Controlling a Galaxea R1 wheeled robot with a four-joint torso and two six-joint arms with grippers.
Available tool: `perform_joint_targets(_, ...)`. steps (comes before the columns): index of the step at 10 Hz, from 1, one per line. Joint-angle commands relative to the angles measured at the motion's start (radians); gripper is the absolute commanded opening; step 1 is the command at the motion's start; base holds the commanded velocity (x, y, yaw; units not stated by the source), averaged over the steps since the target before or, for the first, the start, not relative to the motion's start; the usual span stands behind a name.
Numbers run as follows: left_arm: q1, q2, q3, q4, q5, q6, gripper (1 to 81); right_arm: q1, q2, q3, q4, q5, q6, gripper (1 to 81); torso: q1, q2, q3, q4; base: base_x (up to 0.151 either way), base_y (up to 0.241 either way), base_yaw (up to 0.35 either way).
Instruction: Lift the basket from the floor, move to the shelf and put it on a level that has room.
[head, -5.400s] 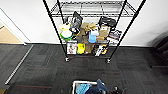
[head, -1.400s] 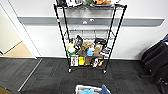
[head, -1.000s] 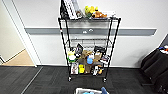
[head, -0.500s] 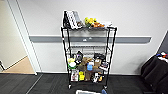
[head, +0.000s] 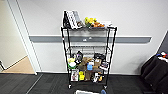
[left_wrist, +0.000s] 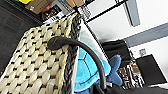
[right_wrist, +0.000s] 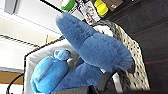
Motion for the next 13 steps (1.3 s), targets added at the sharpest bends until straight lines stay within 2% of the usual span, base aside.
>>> perform_joint_targets(1,-0.138,-0.004,0.085,-0.006,-0.055,-0.013,1.0,0.144,0.004,0.092,-0.038,0.016,-0.012,1.0,0.000,0.000,0.000,0.000,0.000,0.000,0.000)
perform_joint_targets(4,-0.138,-0.003,0.090,-0.006,-0.065,-0.013,1.0,0.142,0.002,0.091,-0.039,0.017,-0.012,1.0,0.000,0.000,0.000,0.000,0.053,0.000,0.000)
perform_joint_targets(13,-0.138,-0.009,0.107,-0.004,-0.072,-0.013,1.0,0.137,-0.010,0.110,-0.038,0.031,-0.012,1.0,-0.002,-0.001,0.001,0.000,0.113,0.000,0.000)
